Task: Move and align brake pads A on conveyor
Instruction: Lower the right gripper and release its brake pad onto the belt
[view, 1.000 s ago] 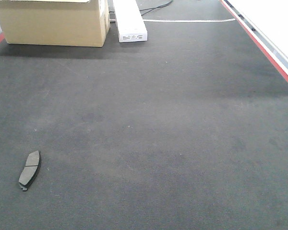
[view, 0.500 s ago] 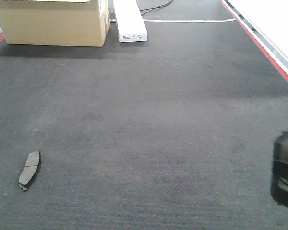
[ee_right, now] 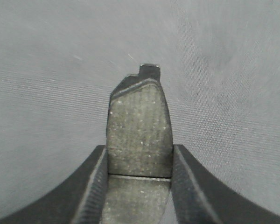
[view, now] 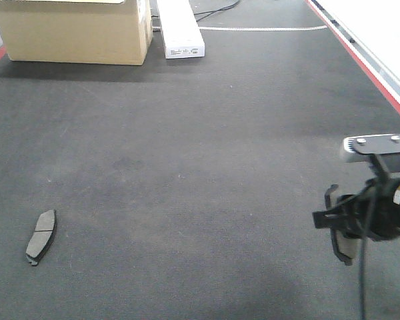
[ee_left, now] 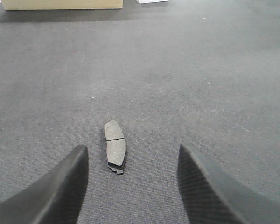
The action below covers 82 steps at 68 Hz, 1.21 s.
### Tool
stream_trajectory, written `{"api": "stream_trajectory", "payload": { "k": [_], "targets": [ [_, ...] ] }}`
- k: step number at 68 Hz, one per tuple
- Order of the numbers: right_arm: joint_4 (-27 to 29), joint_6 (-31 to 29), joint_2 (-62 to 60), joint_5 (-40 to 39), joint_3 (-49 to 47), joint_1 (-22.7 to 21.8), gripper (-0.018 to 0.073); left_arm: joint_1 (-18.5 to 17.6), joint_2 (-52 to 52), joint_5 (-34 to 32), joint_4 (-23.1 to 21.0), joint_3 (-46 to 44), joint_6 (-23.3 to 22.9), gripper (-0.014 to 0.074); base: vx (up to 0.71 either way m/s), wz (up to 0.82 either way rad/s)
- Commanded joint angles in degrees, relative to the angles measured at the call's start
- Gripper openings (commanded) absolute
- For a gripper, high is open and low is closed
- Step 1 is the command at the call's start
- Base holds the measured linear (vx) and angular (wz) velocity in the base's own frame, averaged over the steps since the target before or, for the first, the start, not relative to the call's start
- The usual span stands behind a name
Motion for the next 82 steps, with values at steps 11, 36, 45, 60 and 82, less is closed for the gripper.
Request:
{"api": "stream_trajectory", "payload": {
  "k": [11, 36, 45, 60, 82],
  "targets": [
    [-0.18, -1.26, 11.26, -0.49, -9.54, -1.97, 0.0021, -0.3, 0.58, -3.73, -0.55, -1.51, -0.19, 0.0414, 0.0, 0.0],
    [-0.43, -3.02, 24.34, 5.02, -20.38, -1.97, 0.007, -0.3, 0.58, -3.73, -0.55, -1.51, -0.19, 0.0414, 0.0, 0.0],
    [-0.64, -3.07, 26.95, 5.18, -22.67, -1.97, 0.0112, -0.3, 0.58, -3.73, -0.55, -1.51, -0.19, 0.0414, 0.0, 0.0],
    [-2.56, -3.01, 29.43, 5.47, -25.19, -1.97, 0.0236, -0.3, 0.58, -3.73, -0.55, -1.51, -0.19, 0.0414, 0.0, 0.0],
    [-2.56, -2.88, 29.52, 5.93, -25.25, -1.97, 0.0435, -0.3, 0.58, -3.73, -0.55, -1.51, -0.19, 0.0414, 0.0, 0.0]
  ]
}}
